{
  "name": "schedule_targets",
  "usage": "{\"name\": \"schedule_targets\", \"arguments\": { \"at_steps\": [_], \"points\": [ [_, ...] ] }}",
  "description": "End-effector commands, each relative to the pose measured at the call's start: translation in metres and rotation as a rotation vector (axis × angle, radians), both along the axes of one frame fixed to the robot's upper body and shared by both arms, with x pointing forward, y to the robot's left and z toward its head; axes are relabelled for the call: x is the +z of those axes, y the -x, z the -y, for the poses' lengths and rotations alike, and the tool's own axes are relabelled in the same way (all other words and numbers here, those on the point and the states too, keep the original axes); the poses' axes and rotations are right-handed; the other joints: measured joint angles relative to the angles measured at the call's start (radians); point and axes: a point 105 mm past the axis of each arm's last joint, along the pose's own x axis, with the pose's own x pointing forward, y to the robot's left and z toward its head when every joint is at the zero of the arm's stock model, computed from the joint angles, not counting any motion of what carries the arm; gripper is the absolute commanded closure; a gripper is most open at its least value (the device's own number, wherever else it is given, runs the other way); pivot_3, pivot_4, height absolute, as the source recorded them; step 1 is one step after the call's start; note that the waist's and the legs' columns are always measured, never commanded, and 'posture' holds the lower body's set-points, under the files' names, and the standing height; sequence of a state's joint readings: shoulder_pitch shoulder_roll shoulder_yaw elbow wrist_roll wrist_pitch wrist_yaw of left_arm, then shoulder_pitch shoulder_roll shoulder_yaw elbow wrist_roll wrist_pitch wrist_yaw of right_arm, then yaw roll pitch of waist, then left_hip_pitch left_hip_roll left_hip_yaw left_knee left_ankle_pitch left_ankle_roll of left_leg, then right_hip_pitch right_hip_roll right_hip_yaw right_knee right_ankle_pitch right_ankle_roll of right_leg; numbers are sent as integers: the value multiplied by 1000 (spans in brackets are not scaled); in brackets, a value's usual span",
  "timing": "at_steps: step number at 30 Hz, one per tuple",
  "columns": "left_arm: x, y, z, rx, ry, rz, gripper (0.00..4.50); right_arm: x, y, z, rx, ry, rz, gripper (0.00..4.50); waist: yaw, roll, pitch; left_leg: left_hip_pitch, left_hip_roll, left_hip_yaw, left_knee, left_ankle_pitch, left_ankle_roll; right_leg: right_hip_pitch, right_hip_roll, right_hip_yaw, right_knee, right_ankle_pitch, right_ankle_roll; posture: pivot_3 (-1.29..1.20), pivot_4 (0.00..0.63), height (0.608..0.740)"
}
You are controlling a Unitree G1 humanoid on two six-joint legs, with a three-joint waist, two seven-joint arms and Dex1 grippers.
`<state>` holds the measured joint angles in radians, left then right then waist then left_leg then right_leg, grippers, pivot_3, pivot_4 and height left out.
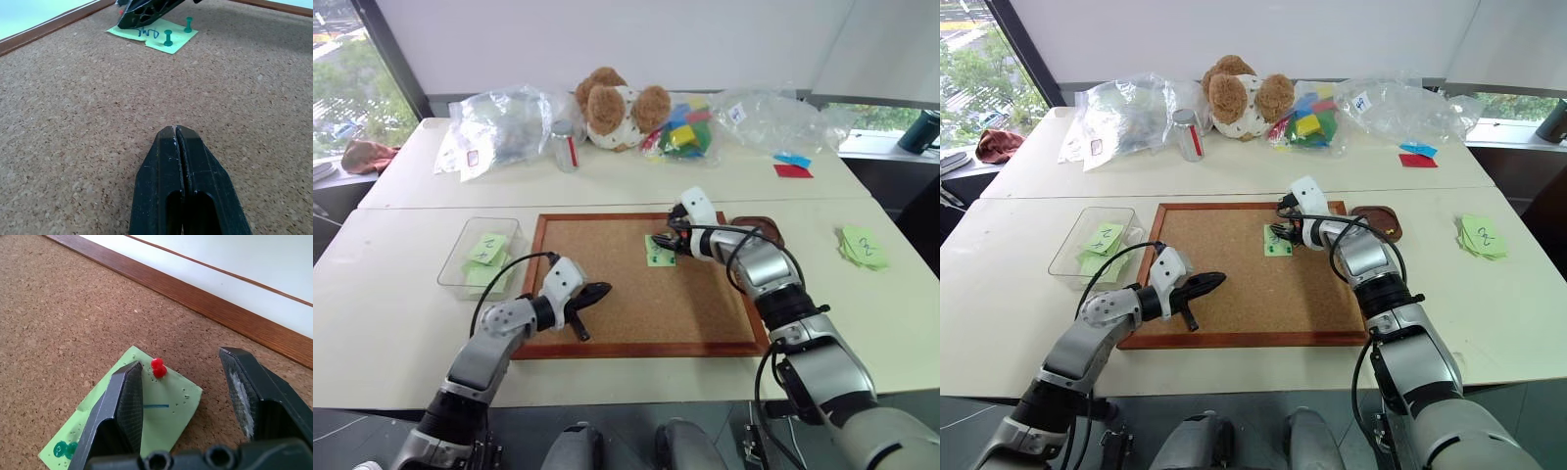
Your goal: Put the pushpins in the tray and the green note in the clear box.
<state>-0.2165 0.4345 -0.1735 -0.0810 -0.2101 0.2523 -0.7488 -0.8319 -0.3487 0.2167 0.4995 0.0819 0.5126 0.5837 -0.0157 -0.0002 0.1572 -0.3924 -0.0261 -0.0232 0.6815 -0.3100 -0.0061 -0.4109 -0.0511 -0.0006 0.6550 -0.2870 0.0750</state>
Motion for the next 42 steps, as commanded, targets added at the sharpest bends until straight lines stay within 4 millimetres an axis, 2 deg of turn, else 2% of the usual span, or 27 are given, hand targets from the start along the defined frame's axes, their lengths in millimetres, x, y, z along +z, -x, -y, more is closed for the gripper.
{"name": "schedule_targets", "arguments": {
  "at_steps": [1,2,3,6,10,16,20,26,30,36,39,42],
  "points": [
    [5,1,-3,-2,-11,24,4500,21,-5,-5,18,-27,60,3739,0,0,0,0,0,0,0,0,0,0,0,0,0,0,0,0,150,740],
    [5,0,-3,0,-11,25,4500,21,-5,-5,20,-29,60,4254,0,0,0,0,0,0,0,0,0,0,0,0,0,0,0,0,150,740],
    [5,0,-3,1,-11,25,4500,22,-4,-6,22,-30,61,4479,0,0,0,0,0,0,0,0,0,0,0,0,0,0,0,0,150,740],
    [5,-1,-3,2,-11,22,4500,25,-3,-7,33,-40,66,4479,1,0,0,0,0,0,0,0,0,0,0,0,0,0,0,0,150,740],
    [0,1,-4,-3,-30,2,4500,44,0,-6,38,-86,93,4479,1,0,0,0,0,0,0,0,0,0,0,0,0,0,0,0,150,740],
    [-5,4,-3,-14,-41,-18,4500,90,5,3,6,-169,170,4479,5,0,0,0,0,0,-1,0,1,-1,0,0,0,0,0,0,150,740],
    [-5,4,-1,-17,-32,-29,4500,115,4,23,-77,-201,224,4479,5,0,0,0,0,0,0,-2,4,0,-1,0,0,0,0,0,150,740],
    [-7,5,0,-18,-15,-48,4500,115,11,30,-91,-205,213,4479,5,0,0,-1,0,0,-1,-2,4,-1,-1,0,0,0,0,0,150,740],
    [-7,5,0,-19,-13,-55,4500,107,15,25,-77,-199,189,4479,3,1,-1,0,0,0,-1,-2,4,0,-1,0,0,0,0,0,150,740],
    [2,0,0,-12,-2,-39,4500,85,22,7,-28,-200,126,4479,3,2,-1,1,0,0,-1,-2,4,1,-1,0,0,0,0,0,150,740],
    [4,-1,-2,-7,-5,-37,4500,85,22,6,-29,-205,128,4479,3,2,-1,0,0,0,-1,-2,4,0,-1,0,0,0,0,0,150,740],
    [4,-1,-3,-1,-3,-45,4500,95,17,15,-61,-215,154,4479,3,2,-1,0,0,0,-1,-2,4,0,-1,0,0,0,0,0,150,740]
  ]
}}
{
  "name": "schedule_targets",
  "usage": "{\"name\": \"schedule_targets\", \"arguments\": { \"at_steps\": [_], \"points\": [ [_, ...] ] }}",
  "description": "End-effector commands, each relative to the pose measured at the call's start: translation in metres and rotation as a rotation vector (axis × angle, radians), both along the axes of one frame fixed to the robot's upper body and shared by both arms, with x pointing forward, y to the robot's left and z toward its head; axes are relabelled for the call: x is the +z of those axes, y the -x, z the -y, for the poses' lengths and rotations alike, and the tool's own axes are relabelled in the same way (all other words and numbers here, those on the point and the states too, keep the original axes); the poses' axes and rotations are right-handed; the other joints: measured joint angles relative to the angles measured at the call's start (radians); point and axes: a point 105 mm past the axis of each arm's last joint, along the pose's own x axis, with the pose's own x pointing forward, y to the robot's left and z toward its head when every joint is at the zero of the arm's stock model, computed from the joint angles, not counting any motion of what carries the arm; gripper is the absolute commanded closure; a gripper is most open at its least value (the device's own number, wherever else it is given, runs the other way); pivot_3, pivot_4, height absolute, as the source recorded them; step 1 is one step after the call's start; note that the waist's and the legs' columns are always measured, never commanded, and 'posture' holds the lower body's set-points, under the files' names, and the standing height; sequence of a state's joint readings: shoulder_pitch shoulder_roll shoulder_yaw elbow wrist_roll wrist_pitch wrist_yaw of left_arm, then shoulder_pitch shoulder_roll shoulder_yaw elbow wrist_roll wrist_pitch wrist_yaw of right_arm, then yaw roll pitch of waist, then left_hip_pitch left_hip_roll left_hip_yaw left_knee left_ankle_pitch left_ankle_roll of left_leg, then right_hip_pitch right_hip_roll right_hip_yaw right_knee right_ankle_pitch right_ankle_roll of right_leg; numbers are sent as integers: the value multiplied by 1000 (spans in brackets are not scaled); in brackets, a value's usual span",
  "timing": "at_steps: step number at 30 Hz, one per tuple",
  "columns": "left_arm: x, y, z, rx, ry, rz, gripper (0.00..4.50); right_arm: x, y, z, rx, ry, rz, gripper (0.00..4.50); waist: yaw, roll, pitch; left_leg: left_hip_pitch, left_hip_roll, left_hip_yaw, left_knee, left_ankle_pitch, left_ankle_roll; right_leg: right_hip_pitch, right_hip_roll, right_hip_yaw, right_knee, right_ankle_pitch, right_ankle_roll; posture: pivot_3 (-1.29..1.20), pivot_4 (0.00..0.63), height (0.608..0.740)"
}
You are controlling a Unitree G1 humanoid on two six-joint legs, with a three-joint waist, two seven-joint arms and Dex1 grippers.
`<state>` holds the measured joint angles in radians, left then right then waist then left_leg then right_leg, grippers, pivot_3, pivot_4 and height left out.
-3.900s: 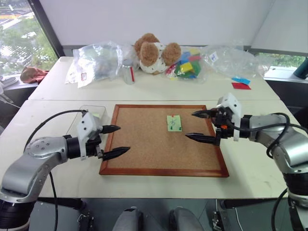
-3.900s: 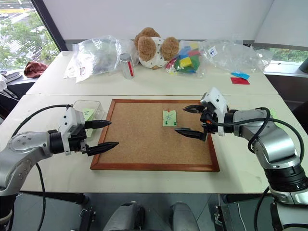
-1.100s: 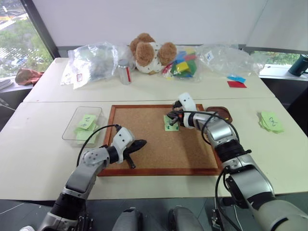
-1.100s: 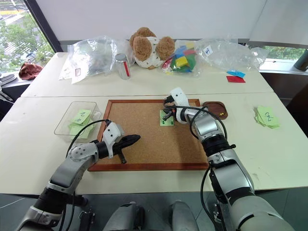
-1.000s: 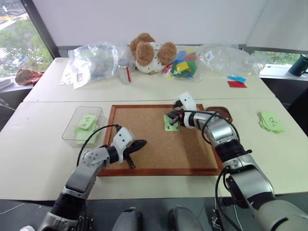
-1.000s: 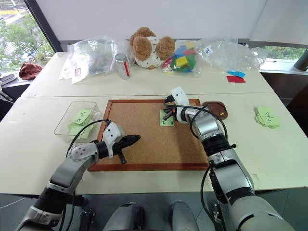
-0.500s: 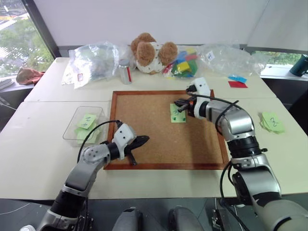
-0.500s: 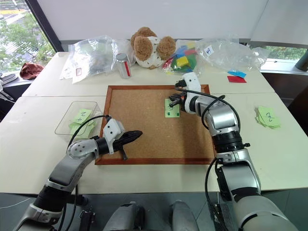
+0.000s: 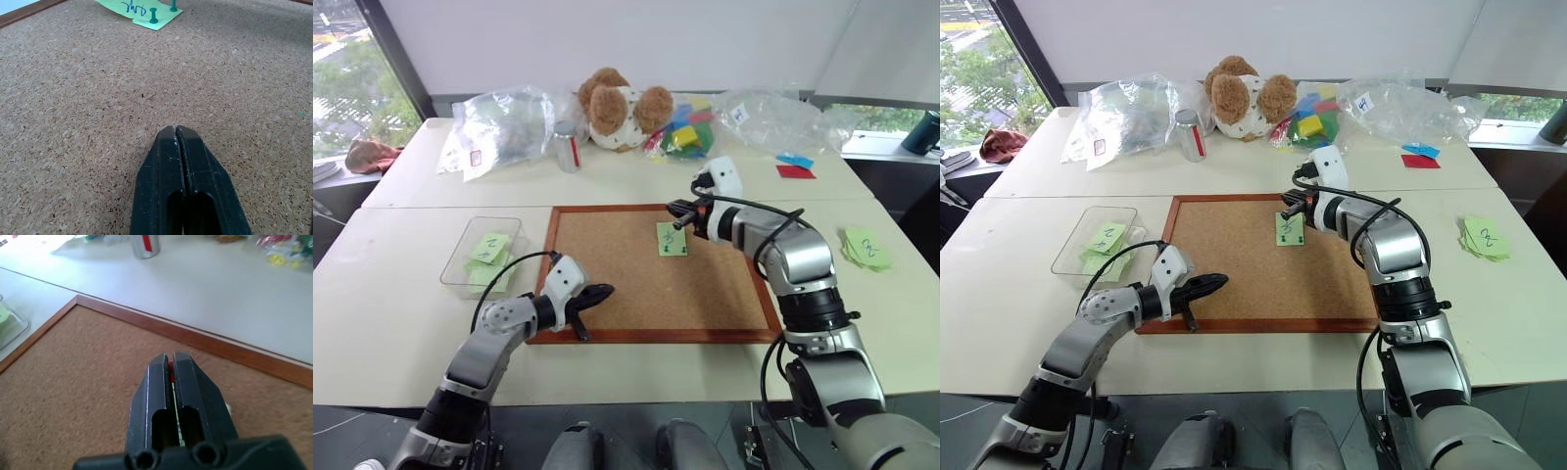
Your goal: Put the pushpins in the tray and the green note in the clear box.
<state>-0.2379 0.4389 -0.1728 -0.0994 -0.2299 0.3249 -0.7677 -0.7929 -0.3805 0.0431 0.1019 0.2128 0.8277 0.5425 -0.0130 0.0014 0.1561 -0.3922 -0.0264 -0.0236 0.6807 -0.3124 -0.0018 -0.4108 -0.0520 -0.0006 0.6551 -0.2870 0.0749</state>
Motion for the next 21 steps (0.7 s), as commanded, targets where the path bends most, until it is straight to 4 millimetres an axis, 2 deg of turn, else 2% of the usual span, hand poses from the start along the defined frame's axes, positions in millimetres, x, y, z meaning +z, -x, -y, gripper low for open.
{"name": "schedule_targets", "arguments": {
  "at_steps": [1,6,15,18,21],
  "points": [
    [1,-1,-5,16,-5,-7,4500,33,-4,11,-29,-26,101,4479,0,0,0,0,0,0,0,0,0,0,0,0,0,0,0,0,150,740],
    [-5,5,-3,7,-3,-43,4500,42,-8,40,-108,-17,123,4479,0,0,0,0,0,0,0,0,0,0,0,0,0,0,0,0,150,740],
    [-6,10,-7,15,5,-63,4500,21,-19,134,-387,65,77,4479,0,0,0,0,0,0,-1,0,0,0,0,0,-1,0,0,0,150,740],
    [-5,11,-10,27,8,-66,4500,13,-19,148,-405,92,48,4479,-4,0,0,0,0,0,-1,0,0,0,0,0,-1,0,0,0,150,740],
    [-4,13,-13,42,16,-62,4500,4,-17,152,-406,99,19,4479,-5,0,0,0,0,0,-2,0,0,0,0,0,-1,0,0,0,150,740]
  ]
}}
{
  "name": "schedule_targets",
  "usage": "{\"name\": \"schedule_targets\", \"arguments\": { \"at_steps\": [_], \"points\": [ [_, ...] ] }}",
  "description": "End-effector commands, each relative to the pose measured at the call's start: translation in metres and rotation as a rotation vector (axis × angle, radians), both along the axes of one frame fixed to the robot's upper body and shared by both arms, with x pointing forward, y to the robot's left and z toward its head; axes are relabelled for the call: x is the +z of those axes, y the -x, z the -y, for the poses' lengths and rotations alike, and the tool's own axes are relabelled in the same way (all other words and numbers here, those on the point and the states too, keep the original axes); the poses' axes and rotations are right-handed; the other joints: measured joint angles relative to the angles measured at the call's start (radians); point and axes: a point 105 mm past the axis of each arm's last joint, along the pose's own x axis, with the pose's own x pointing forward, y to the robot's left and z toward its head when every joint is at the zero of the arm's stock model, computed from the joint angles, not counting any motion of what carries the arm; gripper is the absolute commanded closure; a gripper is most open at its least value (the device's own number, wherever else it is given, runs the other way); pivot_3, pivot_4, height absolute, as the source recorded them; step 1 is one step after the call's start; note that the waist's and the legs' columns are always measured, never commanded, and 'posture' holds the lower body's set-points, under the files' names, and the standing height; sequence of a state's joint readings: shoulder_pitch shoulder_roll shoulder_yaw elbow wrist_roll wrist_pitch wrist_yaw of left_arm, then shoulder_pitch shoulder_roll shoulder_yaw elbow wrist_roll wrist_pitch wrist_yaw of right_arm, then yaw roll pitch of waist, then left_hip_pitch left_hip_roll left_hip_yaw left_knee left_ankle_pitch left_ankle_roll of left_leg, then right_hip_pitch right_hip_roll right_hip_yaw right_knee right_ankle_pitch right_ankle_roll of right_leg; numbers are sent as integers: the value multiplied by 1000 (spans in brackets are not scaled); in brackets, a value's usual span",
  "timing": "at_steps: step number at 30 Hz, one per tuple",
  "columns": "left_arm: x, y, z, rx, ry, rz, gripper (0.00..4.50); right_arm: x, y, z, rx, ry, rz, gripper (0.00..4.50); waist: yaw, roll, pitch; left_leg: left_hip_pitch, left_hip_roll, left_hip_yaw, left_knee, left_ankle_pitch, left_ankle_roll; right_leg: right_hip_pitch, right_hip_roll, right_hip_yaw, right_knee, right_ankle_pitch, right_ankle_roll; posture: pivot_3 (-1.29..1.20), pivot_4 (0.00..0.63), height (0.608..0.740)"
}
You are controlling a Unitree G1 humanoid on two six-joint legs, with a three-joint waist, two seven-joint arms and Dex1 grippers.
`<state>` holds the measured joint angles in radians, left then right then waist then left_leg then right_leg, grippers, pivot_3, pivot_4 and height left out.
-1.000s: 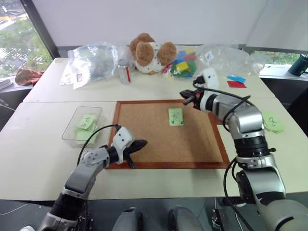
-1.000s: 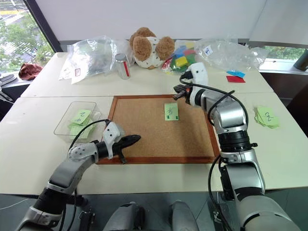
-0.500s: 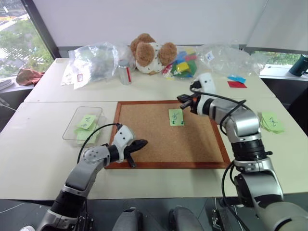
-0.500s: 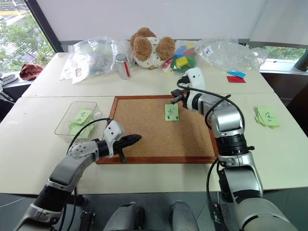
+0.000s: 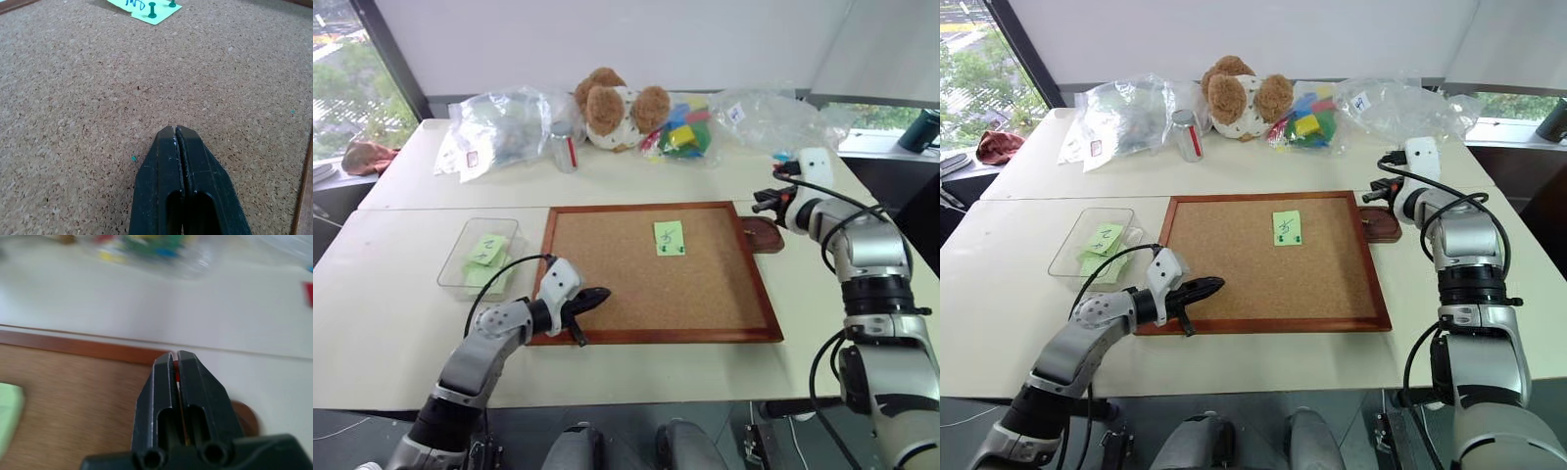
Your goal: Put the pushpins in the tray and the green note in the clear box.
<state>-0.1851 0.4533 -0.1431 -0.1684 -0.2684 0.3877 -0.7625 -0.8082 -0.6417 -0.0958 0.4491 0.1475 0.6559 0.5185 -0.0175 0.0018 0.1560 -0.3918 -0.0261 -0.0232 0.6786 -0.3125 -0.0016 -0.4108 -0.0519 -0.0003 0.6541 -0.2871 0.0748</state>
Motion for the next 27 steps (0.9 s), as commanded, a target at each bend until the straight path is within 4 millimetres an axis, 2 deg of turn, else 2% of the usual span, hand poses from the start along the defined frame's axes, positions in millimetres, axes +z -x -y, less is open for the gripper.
{"name": "schedule_targets", "arguments": {
  "at_steps": [1,4,10,15,19,27],
  "points": [
    [-3,4,-8,27,-3,-20,4500,5,1,6,-6,17,21,4479,0,0,0,0,0,0,0,0,0,0,0,0,0,0,0,0,150,740],
    [-2,9,-21,68,4,-22,4500,-9,5,13,-16,25,-18,4479,2,0,0,0,0,0,0,0,0,0,0,0,0,0,0,0,150,740],
    [-6,17,-46,137,-26,-33,4500,-21,8,10,-4,14,-46,4479,1,1,0,0,0,0,0,0,0,0,0,0,0,0,0,0,150,740],
    [-7,24,-64,191,-44,-43,4500,-23,8,11,-2,10,-52,4479,2,1,0,0,0,0,0,0,0,0,0,0,-1,0,0,0,150,740],
    [-10,31,-70,211,-53,-55,4500,-25,6,12,-9,8,-57,4479,3,1,0,0,0,0,0,0,0,1,0,0,-1,0,0,0,150,740],
    [-26,41,-87,249,-169,-98,4500,-27,4,11,-7,10,-60,4479,1,3,-1,1,0,0,-1,0,0,1,-1,0,-1,0,0,0,150,740]
  ]
}}
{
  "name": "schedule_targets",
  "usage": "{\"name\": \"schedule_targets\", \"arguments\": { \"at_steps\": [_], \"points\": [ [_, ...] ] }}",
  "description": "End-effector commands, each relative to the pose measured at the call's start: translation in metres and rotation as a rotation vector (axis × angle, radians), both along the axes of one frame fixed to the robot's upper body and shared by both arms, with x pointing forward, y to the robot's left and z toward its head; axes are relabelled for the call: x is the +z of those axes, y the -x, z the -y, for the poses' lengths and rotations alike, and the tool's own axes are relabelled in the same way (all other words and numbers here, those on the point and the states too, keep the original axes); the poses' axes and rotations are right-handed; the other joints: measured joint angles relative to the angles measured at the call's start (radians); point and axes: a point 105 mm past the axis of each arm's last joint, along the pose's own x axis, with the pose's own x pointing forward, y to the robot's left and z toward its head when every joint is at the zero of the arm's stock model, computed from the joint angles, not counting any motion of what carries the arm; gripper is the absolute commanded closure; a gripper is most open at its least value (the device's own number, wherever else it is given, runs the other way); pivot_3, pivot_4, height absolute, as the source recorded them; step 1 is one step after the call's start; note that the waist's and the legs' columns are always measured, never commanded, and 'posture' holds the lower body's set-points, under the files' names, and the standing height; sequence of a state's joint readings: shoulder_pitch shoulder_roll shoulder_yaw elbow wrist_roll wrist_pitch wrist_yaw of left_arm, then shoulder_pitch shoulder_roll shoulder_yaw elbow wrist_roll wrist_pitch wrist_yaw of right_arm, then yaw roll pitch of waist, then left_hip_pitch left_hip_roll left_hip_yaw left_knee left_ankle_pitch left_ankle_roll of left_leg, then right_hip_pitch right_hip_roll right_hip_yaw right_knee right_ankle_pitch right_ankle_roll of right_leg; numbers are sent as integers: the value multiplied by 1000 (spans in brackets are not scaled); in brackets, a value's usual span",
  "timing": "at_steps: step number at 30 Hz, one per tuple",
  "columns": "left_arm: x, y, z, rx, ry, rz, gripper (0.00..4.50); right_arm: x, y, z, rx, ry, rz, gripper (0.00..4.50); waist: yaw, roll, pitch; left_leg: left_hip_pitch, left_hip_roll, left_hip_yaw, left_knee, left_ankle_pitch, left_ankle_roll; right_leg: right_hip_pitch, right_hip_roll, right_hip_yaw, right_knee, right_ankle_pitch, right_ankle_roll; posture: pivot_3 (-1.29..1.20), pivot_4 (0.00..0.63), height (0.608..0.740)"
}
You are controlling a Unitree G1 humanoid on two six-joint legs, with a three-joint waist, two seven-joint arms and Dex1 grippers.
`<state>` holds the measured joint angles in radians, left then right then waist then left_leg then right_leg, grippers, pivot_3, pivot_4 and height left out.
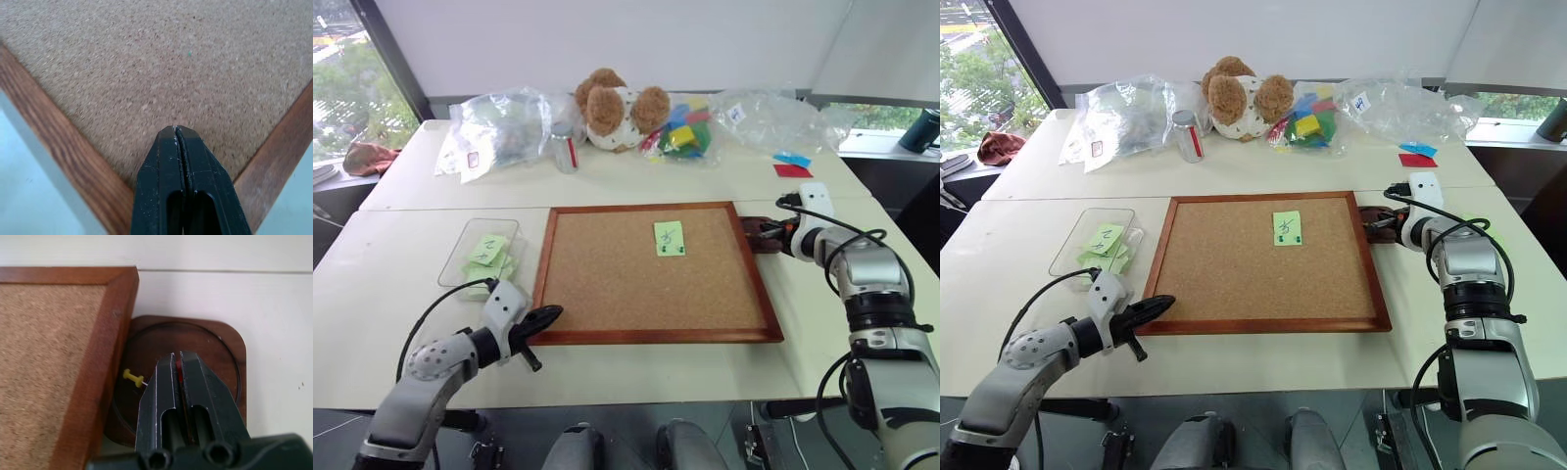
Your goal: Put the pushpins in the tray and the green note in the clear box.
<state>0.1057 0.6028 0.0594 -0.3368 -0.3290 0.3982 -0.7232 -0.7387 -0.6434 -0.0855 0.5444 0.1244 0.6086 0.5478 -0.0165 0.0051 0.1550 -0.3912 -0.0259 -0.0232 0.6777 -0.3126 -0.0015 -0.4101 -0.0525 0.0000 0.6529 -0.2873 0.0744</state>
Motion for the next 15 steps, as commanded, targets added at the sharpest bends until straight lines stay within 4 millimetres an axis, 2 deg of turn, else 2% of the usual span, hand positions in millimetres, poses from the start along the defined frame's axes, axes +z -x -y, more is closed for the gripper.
{"name": "schedule_targets", "arguments": {
  "at_steps": [1,7,15],
  "points": [
    [-20,4,-18,58,-99,-73,4500,19,-6,-4,17,6,62,4479,0,0,0,0,0,0,0,0,0,0,0,0,0,0,0,0,150,740],
    [-21,0,-29,101,-122,-80,4500,22,-8,-6,18,4,76,4479,-1,2,-1,1,0,0,0,0,0,0,0,0,0,0,0,0,150,740],
    [-32,13,-64,168,-175,-125,4500,21,-8,-4,13,11,77,4479,-6,6,-3,2,0,0,-3,0,0,0,0,0,0,0,0,0,150,740]
  ]
}}
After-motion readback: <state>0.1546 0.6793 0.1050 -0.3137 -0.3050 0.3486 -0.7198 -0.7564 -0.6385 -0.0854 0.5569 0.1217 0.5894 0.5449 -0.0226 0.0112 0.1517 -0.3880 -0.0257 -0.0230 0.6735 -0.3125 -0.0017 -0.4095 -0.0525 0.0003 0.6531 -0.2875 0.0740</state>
